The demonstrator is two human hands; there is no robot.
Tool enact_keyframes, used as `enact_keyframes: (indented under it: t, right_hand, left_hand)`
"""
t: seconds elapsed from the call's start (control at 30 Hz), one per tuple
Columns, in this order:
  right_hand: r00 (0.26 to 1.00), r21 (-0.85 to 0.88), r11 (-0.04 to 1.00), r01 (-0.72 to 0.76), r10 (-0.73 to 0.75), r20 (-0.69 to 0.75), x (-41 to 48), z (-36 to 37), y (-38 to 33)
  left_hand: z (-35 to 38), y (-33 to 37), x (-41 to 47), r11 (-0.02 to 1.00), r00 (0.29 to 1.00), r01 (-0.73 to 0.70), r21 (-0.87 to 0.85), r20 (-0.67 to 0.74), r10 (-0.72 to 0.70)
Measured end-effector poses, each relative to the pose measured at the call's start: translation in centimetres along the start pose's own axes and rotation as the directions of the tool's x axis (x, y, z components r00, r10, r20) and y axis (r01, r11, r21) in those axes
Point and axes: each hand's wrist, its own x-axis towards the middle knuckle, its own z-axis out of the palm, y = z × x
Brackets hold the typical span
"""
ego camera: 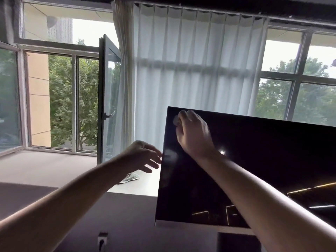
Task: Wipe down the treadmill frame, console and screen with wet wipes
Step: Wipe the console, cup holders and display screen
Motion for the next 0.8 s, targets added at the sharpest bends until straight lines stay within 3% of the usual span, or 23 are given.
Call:
enact_keyframes:
  t: [0.1,0.17,0.27,0.33,0.4,0.5,0.53,0.7,0.8]
  right_hand:
    - [0.957,0.033,0.973,0.228,-0.23,0.176,-2.9,0.0,-2.0]
    - [0.931,0.001,0.957,0.289,-0.281,0.233,-3.5,-0.9,-1.2]
    - [0.997,-0.062,0.995,0.073,-0.07,0.042,-0.7,-1.1,1.7]
    - [0.996,-0.046,0.997,-0.064,0.061,-0.059,1.2,-0.6,2.2]
    - [0.998,-0.007,1.0,-0.01,0.01,-0.06,1.5,0.4,0.3]
    - [0.957,0.047,0.965,0.258,-0.262,0.121,-0.2,0.7,-1.4]
    - [0.949,0.051,0.961,0.273,-0.277,0.149,0.1,0.2,-0.9]
    - [0.997,-0.025,0.997,-0.076,0.075,-0.034,3.6,-0.3,1.5]
    - [0.994,-0.017,0.996,0.089,-0.088,0.071,3.4,0.6,-1.0]
  left_hand:
    - [-0.7,1.1,1.0,0.994,0.994,-0.063,0.09,-0.083,0.07]
    - [-1.2,1.8,1.4,0.989,0.984,-0.114,0.089,-0.129,0.125]
    - [-1.8,3.0,2.3,0.987,0.98,-0.161,0.017,-0.118,0.161]
    - [-2.0,4.0,3.1,0.984,0.979,-0.176,0.006,-0.105,0.175]
    - [-1.9,5.0,3.8,0.98,0.975,-0.201,0.007,-0.095,0.201]
    - [-1.5,6.1,4.0,0.968,0.962,-0.244,0.057,-0.115,0.249]
    - [-1.4,6.4,3.9,0.963,0.958,-0.256,0.085,-0.113,0.264]
    - [-1.0,7.3,4.1,0.96,0.96,-0.245,0.137,-0.104,0.26]
    - [-1.1,7.2,4.3,0.96,0.955,-0.249,0.129,-0.132,0.266]
